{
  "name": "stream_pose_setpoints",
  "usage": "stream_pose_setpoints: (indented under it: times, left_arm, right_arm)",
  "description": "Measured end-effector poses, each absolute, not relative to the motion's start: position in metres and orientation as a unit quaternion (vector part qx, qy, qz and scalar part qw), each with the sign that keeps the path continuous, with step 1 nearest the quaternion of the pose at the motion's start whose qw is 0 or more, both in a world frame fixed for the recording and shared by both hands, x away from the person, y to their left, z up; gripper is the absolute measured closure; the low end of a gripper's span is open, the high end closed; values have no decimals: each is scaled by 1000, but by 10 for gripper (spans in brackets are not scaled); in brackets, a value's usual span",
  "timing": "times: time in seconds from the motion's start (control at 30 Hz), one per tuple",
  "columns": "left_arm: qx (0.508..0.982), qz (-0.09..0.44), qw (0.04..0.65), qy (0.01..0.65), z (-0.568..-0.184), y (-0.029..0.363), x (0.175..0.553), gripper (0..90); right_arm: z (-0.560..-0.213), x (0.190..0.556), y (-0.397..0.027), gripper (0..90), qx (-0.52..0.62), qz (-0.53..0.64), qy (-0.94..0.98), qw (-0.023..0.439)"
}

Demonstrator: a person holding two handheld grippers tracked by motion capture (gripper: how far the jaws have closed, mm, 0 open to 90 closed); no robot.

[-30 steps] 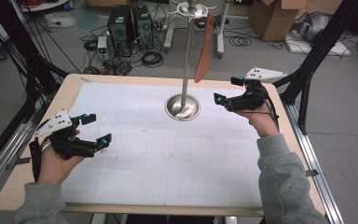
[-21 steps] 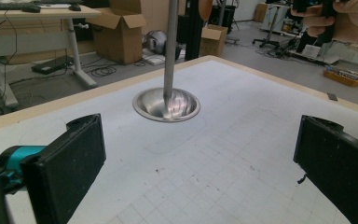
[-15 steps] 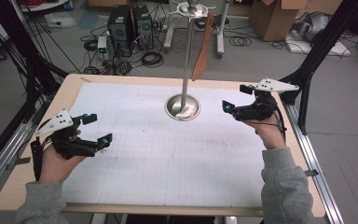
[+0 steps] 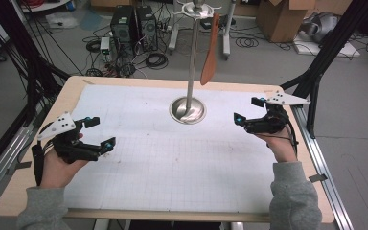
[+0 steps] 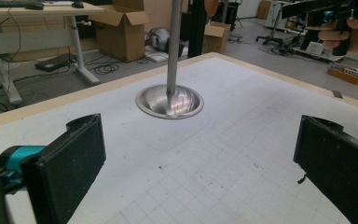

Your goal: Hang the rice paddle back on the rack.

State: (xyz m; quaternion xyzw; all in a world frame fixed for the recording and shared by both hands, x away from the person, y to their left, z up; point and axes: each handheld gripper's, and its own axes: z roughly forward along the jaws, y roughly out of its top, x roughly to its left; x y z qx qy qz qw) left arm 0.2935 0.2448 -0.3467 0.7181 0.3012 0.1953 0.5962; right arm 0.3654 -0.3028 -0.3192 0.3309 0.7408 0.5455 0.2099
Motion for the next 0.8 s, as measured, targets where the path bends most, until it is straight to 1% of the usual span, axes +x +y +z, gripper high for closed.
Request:
stream_pose_setpoints:
  times: [0.4,0.8]
  left_arm:
    - [719,191,598,299,-348,243,294,26]
    - [718,192,596,304,-349,245,294,26]
  right_arm:
    - [-341,353,-323,0,351,544,736,200]
    - [-353,342,-342,0,356,553,729,188]
